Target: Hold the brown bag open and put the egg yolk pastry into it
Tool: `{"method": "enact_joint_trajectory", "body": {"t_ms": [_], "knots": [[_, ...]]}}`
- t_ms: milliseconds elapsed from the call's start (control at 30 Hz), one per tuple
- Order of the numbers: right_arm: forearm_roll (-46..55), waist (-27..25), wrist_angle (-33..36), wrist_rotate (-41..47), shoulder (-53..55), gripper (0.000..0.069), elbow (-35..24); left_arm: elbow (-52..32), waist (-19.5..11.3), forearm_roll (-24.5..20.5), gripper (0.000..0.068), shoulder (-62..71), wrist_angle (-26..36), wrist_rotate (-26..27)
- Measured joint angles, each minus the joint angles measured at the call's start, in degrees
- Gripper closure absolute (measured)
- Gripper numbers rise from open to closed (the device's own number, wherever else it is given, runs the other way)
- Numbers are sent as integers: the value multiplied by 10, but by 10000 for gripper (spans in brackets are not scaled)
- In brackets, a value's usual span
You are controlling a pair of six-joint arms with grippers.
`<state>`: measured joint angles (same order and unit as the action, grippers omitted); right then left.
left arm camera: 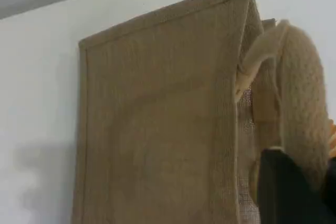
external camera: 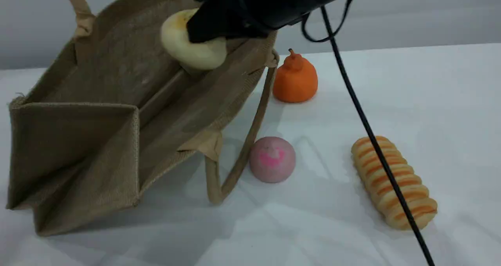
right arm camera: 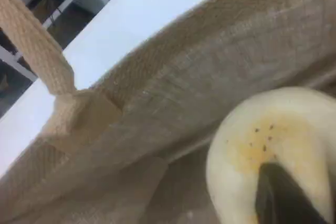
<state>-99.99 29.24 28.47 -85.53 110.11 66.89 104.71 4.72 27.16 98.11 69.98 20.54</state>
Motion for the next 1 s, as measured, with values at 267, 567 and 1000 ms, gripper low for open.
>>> {"method": "enact_joint_trajectory", "body": {"t_ms": [267, 567, 1000], "knots": [[1, 22, -8, 5, 69, 655, 51, 0, 0, 0, 601, 0, 0, 0], [0, 33, -7, 6, 102, 590, 79, 0, 0, 1, 601, 0, 0, 0], [78, 28, 21, 35, 46, 219, 78, 0, 0, 1, 601, 5, -1, 2]]}}
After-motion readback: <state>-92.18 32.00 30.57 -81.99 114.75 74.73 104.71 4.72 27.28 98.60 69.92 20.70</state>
